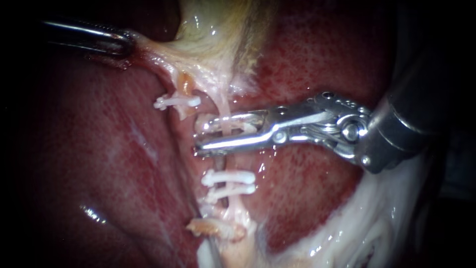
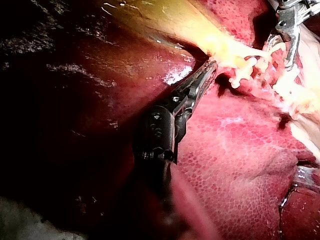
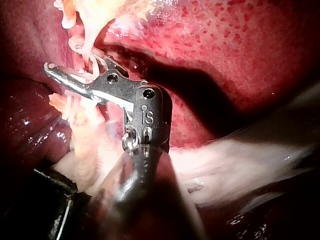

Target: Clipping third clip right tube

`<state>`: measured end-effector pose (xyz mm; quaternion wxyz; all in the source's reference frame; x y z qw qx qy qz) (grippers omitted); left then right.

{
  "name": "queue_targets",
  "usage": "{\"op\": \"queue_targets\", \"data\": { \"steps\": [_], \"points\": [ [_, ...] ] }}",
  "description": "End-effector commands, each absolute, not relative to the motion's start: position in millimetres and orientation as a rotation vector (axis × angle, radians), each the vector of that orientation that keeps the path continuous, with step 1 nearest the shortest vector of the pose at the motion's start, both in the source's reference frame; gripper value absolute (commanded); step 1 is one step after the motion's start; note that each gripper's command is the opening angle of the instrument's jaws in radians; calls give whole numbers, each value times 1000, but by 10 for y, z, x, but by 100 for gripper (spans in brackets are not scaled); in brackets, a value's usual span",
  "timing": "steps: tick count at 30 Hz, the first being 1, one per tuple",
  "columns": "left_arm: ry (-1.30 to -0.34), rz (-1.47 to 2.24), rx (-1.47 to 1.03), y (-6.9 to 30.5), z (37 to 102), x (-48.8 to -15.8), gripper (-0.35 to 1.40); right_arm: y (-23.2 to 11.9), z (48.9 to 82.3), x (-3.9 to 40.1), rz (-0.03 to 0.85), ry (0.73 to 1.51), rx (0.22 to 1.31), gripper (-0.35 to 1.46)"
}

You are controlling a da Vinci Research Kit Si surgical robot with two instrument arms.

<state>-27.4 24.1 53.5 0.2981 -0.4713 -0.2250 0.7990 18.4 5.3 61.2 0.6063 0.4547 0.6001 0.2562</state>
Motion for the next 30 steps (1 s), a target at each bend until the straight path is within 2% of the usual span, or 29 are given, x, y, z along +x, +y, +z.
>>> {"op": "queue_targets", "data": {
  "steps": [1, 9, 15, 20, 30],
  "points": [
    [-599, 2123, -1253, 241, 534, -273, -35, 50, 613, 184, 590, 1387, 1053, 45],
    [-599, 2123, -1253, 242, 534, -273, -35, 49, 625, 162, 574, 1362, 1054, 47],
    [-599, 2123, -1253, 242, 534, -272, -35, 41, 654, 152, 544, 1281, 1030, 49],
    [-599, 2123, -1253, 242, 534, -272, -35, 29, 672, 153, 525, 1244, 1015, 49],
    [-599, 2123, -1253, 241, 533, -272, -35, 32, 670, 151, 528, 1228, 1008, 49]
  ]
}}
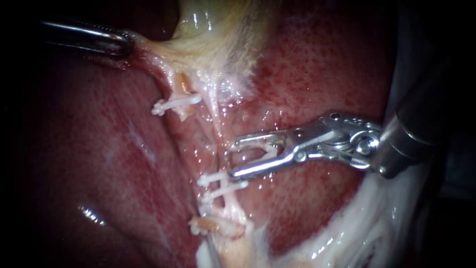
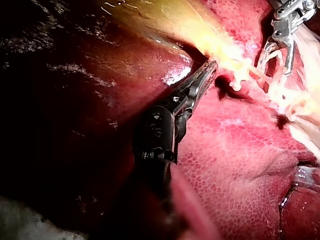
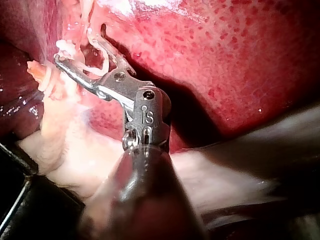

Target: Clipping third clip right tube

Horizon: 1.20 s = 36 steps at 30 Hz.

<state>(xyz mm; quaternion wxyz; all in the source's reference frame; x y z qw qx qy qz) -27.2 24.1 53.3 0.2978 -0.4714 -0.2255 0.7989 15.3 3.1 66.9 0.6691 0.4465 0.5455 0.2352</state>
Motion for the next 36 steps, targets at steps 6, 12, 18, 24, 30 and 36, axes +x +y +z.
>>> {"op": "queue_targets", "data": {
  "steps": [6, 12, 18, 24, 30, 36],
  "points": [
    [-601, 2123, -1254, 241, 532, -270, -35, 42, 663, 129, 514, 1188, 953, 50],
    [-601, 2123, -1253, 241, 532, -271, -35, 43, 664, 116, 450, 1155, 863, 50],
    [-601, 2123, -1253, 241, 532, -271, -35, 46, 661, 108, 450, 1154, 856, 50],
    [-600, 2123, -1253, 241, 532, -271, -35, 45, 659, 117, 451, 1168, 864, 50],
    [-600, 2123, -1253, 241, 532, -271, -35, 44, 663, 140, 448, 1193, 880, 50],
    [-600, 2123, -1253, 241, 532, -271, -35, 39, 667, 164, 448, 1228, 912, 50]
  ]
}}
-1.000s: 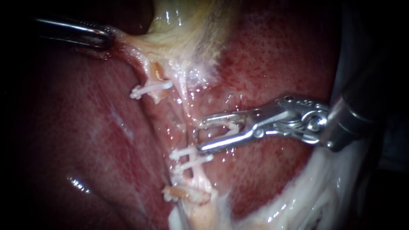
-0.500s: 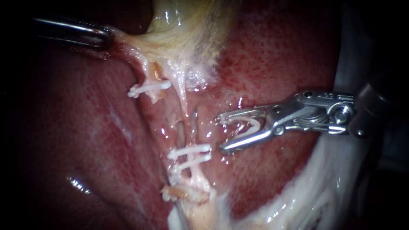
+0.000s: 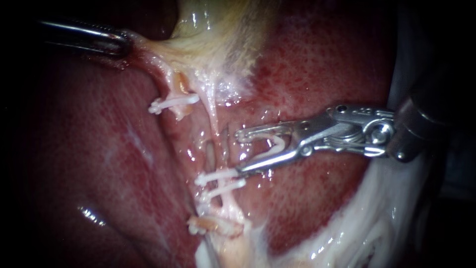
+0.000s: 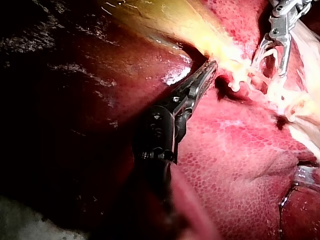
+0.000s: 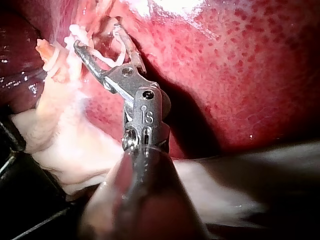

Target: Clipping third clip right tube

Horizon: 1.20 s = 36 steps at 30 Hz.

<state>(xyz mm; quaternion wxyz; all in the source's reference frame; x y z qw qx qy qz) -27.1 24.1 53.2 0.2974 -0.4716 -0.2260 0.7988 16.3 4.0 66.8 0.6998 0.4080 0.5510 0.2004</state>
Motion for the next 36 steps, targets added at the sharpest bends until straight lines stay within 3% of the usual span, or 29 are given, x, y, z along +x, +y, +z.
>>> {"op": "queue_targets", "data": {
  "steps": [1, 10, 36],
  "points": [
    [-600, 2123, -1253, 241, 532, -271, -35, 38, 667, 167, 453, 1234, 919, 50],
    [-600, 2123, -1253, 241, 532, -271, -35, 35, 657, 197, 495, 1297, 1013, 50],
    [-599, 2123, -1252, 241, 533, -273, -35, 67, 610, 196, 573, 1434, 1105, 49]
  ]
}}
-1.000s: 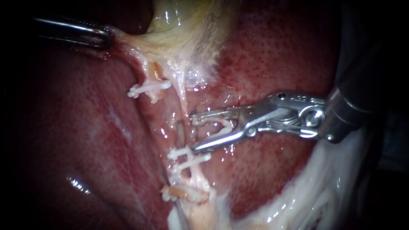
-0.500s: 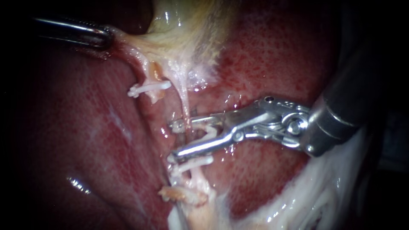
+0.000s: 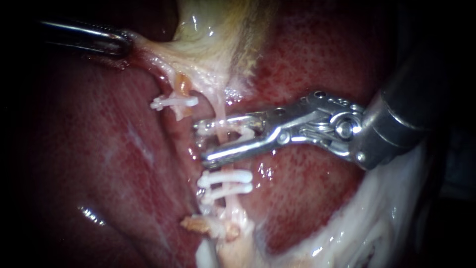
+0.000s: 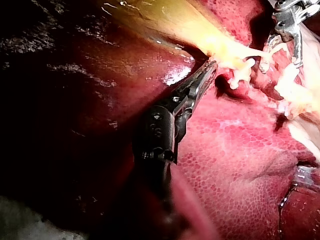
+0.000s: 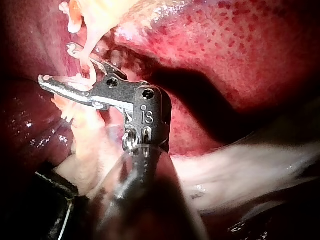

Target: Clipping third clip right tube

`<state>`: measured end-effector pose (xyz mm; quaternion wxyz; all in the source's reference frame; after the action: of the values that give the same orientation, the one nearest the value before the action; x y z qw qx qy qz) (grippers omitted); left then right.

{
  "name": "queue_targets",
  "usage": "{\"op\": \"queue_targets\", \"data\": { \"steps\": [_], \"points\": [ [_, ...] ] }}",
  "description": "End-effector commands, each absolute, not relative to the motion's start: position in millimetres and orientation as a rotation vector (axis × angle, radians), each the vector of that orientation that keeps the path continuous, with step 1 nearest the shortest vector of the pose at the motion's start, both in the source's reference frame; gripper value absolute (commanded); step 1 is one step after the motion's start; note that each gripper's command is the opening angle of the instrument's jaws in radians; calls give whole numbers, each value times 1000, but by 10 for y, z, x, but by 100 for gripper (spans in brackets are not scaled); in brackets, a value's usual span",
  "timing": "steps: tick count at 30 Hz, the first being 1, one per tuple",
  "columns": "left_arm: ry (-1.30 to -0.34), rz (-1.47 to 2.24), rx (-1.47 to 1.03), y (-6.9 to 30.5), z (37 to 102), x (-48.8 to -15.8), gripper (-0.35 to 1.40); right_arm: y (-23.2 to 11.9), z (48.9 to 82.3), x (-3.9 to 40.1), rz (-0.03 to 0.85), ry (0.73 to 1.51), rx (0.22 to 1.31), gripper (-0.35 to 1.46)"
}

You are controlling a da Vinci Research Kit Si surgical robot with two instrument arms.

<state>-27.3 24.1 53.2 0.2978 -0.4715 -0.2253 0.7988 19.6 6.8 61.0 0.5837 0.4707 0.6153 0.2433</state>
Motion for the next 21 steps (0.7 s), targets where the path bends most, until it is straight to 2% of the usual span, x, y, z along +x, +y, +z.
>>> {"op": "queue_targets", "data": {
  "steps": [1, 14, 18, 21],
  "points": [
    [-599, 2123, -1253, 241, 533, -273, -35, 67, 609, 198, 571, 1434, 1107, 49],
    [-599, 2123, -1253, 241, 533, -273, -35, 69, 610, 207, 597, 1441, 1133, 43],
    [-598, 2123, -1252, 241, 533, -274, -35, 69, 610, 206, 597, 1441, 1134, 36],
    [-598, 2123, -1252, 241, 533, -274, -35, 69, 609, 205, 596, 1441, 1135, 24]
  ]
}}
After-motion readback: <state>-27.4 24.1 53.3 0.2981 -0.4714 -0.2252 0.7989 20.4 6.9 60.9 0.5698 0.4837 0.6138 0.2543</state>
